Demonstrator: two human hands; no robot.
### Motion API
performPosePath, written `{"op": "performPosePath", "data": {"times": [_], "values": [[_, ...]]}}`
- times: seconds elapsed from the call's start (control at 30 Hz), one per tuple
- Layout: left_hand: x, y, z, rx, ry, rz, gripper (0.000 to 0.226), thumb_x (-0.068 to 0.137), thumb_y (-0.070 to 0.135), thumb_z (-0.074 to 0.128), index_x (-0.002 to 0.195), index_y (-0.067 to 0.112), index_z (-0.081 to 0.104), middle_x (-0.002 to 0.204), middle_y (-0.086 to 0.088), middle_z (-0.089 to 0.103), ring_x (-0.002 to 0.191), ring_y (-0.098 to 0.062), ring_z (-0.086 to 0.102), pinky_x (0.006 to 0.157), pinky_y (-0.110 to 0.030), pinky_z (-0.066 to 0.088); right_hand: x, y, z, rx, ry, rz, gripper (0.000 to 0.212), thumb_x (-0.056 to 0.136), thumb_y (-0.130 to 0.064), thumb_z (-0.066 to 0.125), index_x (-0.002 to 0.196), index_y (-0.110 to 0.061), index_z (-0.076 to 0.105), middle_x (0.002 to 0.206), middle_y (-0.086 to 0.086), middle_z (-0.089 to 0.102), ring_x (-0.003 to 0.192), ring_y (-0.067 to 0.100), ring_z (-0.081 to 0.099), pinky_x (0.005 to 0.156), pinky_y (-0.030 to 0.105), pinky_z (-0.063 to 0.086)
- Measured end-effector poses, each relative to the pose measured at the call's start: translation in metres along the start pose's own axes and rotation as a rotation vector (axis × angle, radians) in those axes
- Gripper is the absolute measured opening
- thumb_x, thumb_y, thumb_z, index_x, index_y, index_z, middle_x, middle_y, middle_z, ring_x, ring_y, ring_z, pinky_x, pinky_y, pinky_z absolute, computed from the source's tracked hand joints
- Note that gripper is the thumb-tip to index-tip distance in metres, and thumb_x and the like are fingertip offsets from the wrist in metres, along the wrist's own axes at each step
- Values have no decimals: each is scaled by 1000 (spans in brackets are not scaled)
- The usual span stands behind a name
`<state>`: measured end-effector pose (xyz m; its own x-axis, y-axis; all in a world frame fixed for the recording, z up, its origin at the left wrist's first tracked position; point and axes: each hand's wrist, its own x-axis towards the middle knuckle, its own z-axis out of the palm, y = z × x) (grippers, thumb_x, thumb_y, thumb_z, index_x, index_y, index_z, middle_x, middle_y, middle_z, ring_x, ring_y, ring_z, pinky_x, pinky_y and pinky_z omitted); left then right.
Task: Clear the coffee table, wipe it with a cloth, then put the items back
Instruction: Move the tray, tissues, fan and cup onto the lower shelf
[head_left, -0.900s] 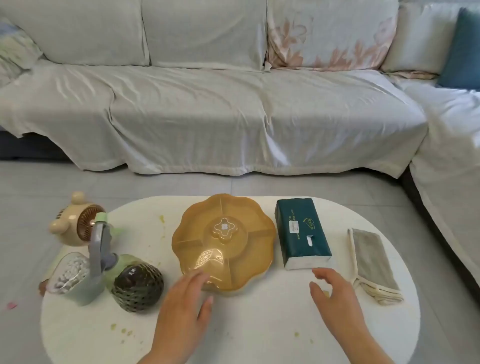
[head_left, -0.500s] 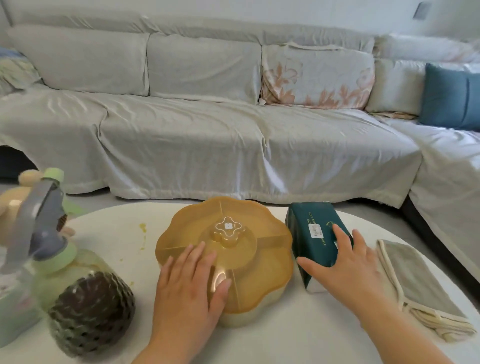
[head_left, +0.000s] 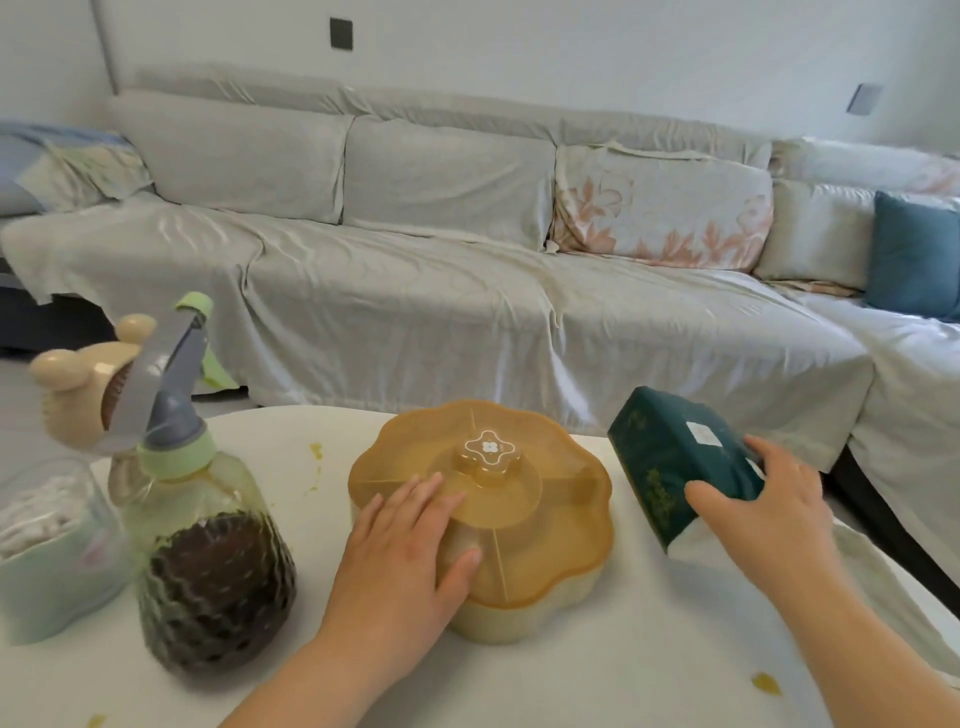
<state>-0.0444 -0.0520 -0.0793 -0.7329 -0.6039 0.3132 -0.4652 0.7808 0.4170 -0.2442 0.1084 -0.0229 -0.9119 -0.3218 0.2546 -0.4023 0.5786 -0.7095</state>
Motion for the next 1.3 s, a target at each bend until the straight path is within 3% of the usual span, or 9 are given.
{"op": "performPosePath", "data": {"times": [0.13,0.47,0.63,0.8,0.9,0.97,1.1,1.2,1.3], "values": [[-1,-1,-1,-32,12,-10,50,88,49,35,135,37,22,152,16,8,139,0,-1,109,-20,-10,-6,-32,-1,95,122,-181,68,69,-29,66,129,-19,36,131,5,38,118,26,37,91,39,34],[-11,-7,-4,-85,27,1,51,86,50,39,134,34,29,151,15,14,137,0,5,109,-19,-7,-22,-58,42,-154,-121,-239,74,74,-54,55,136,-23,26,144,4,28,128,31,25,99,46,34],[-24,-4,-18,-172,60,6,43,88,43,43,129,36,35,143,22,22,134,2,11,113,-21,6,-25,-59,39,-325,-75,-327,83,72,-68,43,140,-28,17,154,2,8,140,25,1,113,50,2],[-64,-9,-49,-252,331,58,24,76,34,47,84,28,69,89,25,65,91,10,51,81,4,30,-39,-77,37,-156,139,-588,67,73,-49,58,130,-19,40,149,10,24,139,24,5,109,35,-9],[-84,-24,-67,-337,570,-83,13,69,30,55,79,36,63,82,28,59,70,14,51,61,5,36,-38,-86,39,-164,111,-558,62,76,-40,60,130,-19,40,150,9,23,139,24,5,110,42,-8],[-90,-36,-74,-368,695,-200,30,71,16,67,77,44,59,78,19,59,68,7,51,54,1,36,-34,-87,39,-194,75,-509,61,78,-38,58,132,-19,36,150,8,21,139,26,4,111,46,-6],[-85,-47,-79,-462,712,-406,48,68,8,73,84,43,44,88,6,49,84,-14,48,74,-13,38,-36,-86,41,-224,68,-508,59,80,-35,59,132,-17,37,148,10,26,139,29,9,111,44,-6],[-75,-54,-78,-510,622,-458,73,65,19,76,121,36,33,117,12,35,108,-8,36,95,-29,29,-41,-83,45,-246,72,-555,59,79,-34,60,130,-15,39,146,11,30,138,29,11,110,38,-7],[-64,-59,-79,-599,526,-441,93,62,22,79,131,42,20,124,19,29,115,-1,26,99,-28,24,-43,-81,46,-272,69,-549,59,79,-35,59,131,-16,39,147,11,29,138,29,10,109,39,-7]]}}
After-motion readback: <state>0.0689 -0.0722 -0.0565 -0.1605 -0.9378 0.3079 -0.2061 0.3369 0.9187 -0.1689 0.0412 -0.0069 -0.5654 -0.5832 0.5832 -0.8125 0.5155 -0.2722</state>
